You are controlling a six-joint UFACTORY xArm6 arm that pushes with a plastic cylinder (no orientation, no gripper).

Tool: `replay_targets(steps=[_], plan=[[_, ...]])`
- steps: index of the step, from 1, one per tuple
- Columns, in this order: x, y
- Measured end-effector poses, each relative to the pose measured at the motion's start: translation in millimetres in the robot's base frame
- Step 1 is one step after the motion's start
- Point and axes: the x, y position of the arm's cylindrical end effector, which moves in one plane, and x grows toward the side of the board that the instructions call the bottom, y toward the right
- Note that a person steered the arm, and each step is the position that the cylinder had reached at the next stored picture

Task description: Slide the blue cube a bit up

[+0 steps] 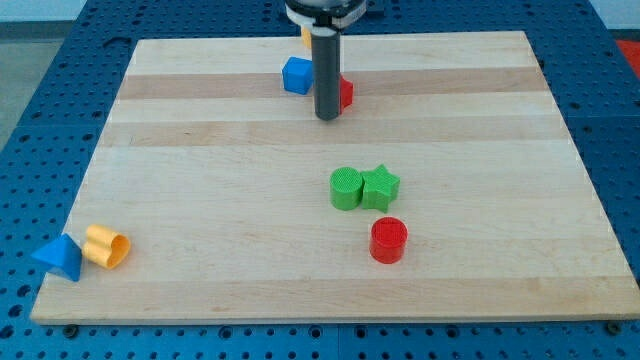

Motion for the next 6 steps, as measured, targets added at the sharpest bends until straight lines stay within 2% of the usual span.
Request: replay_targets(steps=[2, 3, 4, 5, 6], plan=[[-43.7, 5.6], [-27.1, 12.0], [13.8, -9.8], [13.0, -59.7], [-27.0, -68.4]])
